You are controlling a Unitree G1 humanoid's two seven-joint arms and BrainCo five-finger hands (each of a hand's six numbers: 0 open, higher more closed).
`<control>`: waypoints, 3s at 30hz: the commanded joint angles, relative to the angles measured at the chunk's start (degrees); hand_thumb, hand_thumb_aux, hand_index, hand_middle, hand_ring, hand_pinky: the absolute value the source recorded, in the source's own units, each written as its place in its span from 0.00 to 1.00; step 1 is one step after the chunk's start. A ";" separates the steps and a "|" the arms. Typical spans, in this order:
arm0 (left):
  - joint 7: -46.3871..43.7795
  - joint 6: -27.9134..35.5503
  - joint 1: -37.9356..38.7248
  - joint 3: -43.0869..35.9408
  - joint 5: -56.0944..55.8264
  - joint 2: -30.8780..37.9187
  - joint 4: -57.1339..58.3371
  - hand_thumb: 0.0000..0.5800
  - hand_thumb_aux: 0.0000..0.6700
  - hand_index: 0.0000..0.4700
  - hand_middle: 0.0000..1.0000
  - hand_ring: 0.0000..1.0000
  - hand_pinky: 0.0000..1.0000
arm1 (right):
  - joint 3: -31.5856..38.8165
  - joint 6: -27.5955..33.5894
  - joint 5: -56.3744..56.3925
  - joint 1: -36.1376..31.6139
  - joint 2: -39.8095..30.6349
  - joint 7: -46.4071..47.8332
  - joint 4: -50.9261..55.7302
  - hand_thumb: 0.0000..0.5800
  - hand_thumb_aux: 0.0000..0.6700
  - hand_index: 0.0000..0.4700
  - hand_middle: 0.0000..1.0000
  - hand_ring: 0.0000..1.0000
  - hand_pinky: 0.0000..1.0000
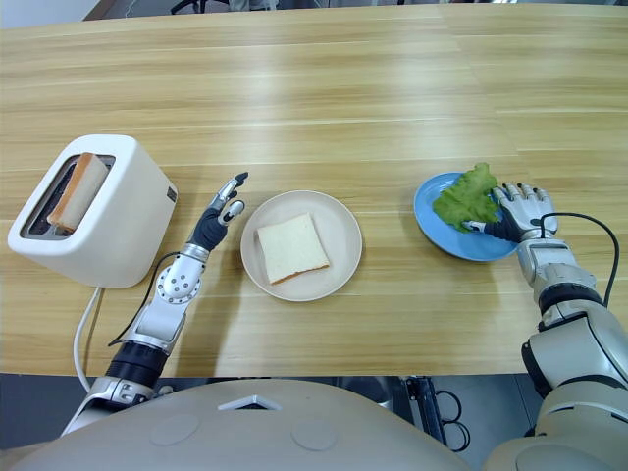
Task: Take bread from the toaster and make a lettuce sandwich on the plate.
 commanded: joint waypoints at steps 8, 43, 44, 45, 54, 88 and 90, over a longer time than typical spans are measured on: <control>-0.34 0.21 0.41 0.47 0.51 0.75 0.63 0.00 0.00 0.00 0.00 0.00 0.00 | 2.03 -0.47 0.48 0.55 0.62 0.96 2.39 1.00 0.96 0.94 0.00 0.00 0.00; 0.78 -1.00 0.21 1.23 0.82 0.88 2.69 0.00 0.00 0.00 0.00 0.00 0.00 | -14.14 4.75 5.09 18.87 -7.02 1.13 -52.73 1.00 1.00 0.98 1.00 1.00 1.00; 0.88 -1.15 0.05 1.33 0.75 0.84 3.14 0.00 0.00 0.00 0.00 0.00 0.00 | -13.52 5.39 4.30 19.12 -5.44 2.51 -56.24 1.00 1.00 0.98 1.00 1.00 1.00; 0.94 -1.26 -0.07 1.38 0.70 0.82 3.46 0.00 0.00 0.00 0.00 0.00 0.00 | -13.22 5.91 3.67 19.37 -4.29 3.59 -58.72 1.00 1.00 0.98 1.00 1.00 1.00; 1.48 -3.16 -2.76 3.69 -2.32 0.22 8.86 0.00 0.00 0.00 0.00 0.00 0.00 | -3.91 4.81 -2.18 15.01 12.58 13.09 -69.30 1.00 1.00 0.98 1.00 1.00 1.00; 1.15 -5.14 -6.30 4.62 -2.31 0.46 13.13 0.00 0.00 0.00 0.00 0.00 0.00 | 0.13 -0.30 -1.67 27.20 19.42 26.97 -74.83 1.00 1.00 0.98 1.00 1.00 1.00; 1.15 -5.19 -6.29 4.61 -2.21 0.45 13.15 0.00 0.00 0.00 0.00 0.00 0.00 | 0.62 -0.67 -1.34 27.44 19.77 27.20 -73.84 1.00 1.00 0.98 1.00 1.00 1.00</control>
